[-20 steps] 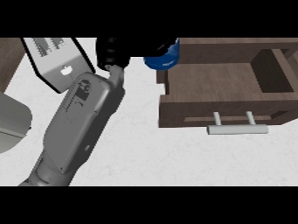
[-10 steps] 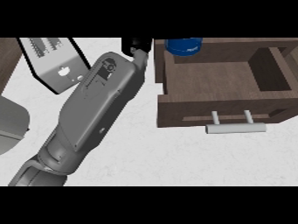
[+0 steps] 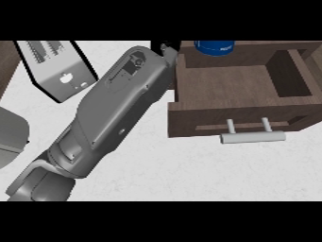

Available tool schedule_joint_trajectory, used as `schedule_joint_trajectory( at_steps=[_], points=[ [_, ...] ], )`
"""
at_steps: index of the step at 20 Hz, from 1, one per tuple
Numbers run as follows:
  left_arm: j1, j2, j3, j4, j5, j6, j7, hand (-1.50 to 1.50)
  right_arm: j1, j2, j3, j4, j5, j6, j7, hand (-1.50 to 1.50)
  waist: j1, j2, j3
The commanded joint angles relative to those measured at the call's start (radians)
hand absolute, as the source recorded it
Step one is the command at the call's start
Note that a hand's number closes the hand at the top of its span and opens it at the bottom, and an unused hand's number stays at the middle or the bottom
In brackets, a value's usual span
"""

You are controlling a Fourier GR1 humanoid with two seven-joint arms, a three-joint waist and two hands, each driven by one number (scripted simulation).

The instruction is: Pick up the can, place it into the drawer and close the drawer

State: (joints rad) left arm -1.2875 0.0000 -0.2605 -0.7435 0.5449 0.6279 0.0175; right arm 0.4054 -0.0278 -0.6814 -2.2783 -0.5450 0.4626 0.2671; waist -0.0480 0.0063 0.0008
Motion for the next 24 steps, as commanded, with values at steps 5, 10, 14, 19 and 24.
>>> schedule_joint_trajectory(
  at_steps=[5,10,14,19,24],
  points=[
    [-0.109,0.0,-0.092,0.126,0.141,0.044,-0.042,1.5,-0.003,-0.017,0.005,-0.058,-0.041,-0.011,0.057,-1.5,-0.016,0.002,0.0],
    [-0.1,0.0,-0.192,0.156,0.218,0.084,-0.054,1.5,-0.012,0.003,0.011,-0.006,-0.012,0.017,0.017,-1.5,-0.022,0.003,0.001],
    [-0.087,0.0,-0.2,0.216,0.25,0.041,-0.087,1.5,-0.023,0.001,-0.002,-0.027,-0.018,-0.012,0.035,-1.5,-0.015,0.005,0.0],
    [-0.129,0.0,-0.264,0.255,0.277,0.069,-0.079,-1.5,-0.064,-0.043,-0.009,-0.011,-0.028,-0.029,0.063,-1.5,-0.015,0.006,0.001],
    [-0.147,0.0,-0.298,0.29,0.337,0.146,-0.093,-1.5,-0.047,-0.002,0.026,-0.051,-0.005,-0.023,0.071,-1.5,-0.048,0.013,0.001]
  ],
)
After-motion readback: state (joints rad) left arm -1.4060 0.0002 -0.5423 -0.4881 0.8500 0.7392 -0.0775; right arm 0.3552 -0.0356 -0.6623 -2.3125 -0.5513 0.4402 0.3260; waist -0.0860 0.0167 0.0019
